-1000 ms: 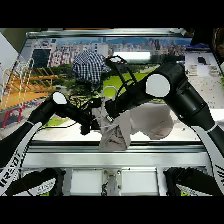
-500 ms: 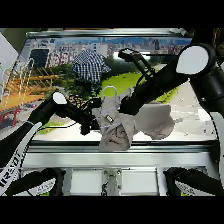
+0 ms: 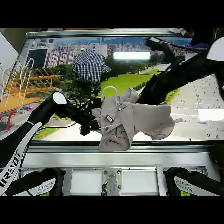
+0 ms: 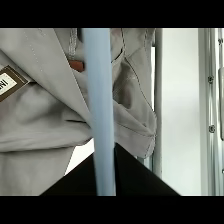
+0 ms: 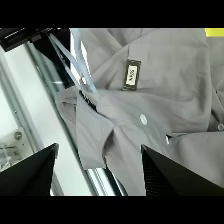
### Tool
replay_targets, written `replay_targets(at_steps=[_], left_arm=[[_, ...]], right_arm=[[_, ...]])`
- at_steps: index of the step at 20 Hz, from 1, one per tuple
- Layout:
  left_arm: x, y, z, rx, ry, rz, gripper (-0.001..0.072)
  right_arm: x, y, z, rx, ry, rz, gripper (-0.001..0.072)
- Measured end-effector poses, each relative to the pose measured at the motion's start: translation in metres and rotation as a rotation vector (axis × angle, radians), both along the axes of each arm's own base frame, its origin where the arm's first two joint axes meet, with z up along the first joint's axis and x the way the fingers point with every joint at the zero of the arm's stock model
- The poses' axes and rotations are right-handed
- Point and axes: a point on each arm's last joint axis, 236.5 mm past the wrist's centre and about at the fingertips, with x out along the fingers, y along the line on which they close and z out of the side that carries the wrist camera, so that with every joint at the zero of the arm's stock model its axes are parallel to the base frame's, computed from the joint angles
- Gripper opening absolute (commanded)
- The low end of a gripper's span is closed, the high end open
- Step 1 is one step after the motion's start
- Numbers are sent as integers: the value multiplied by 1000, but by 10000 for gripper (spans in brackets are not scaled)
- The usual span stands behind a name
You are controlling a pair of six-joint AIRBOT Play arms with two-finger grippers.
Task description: Fold the clothes and pants, and hang the long-sleeved shirts on hangers.
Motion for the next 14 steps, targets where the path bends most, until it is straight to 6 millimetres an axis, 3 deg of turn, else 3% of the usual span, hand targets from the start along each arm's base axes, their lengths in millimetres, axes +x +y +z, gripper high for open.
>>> replay_targets(at_steps=[2,8,11,14], left_arm=[[0,0,0,0,0,0,13],[-1,0,0,0,3,-2,14],[-1,0,0,0,3,-2,13],[-1,0,0,0,4,-2,13]], right_arm=[[2,-25,-3,89,14,20,616],[9,-103,-41,259,21,-60,616],[10,-124,-61,304,-24,-86,616],[12,-132,-80,321,-81,-90,616]])
